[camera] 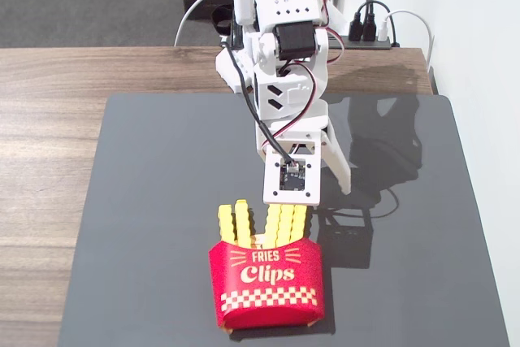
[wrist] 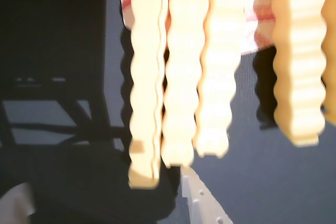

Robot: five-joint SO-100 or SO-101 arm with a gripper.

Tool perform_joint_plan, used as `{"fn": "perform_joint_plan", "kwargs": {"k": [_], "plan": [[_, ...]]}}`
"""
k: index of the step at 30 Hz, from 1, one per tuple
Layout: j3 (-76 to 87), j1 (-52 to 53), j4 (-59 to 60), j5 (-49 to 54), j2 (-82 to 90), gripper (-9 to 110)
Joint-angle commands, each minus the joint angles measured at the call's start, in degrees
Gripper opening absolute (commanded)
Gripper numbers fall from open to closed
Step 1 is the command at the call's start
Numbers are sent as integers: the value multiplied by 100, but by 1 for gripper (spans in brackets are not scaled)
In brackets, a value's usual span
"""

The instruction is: Grab a fry

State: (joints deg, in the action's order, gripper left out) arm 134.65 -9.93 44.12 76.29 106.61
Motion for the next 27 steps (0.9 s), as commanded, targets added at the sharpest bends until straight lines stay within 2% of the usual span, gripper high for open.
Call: {"fn": "perform_joint_plan", "kwargs": {"k": [1, 22, 27], "plan": [[-308, -26, -70, -35, -44, 31], [-299, -105, -185, -211, -132, 9], [-229, -132, -202, -255, -88, 7]]}}
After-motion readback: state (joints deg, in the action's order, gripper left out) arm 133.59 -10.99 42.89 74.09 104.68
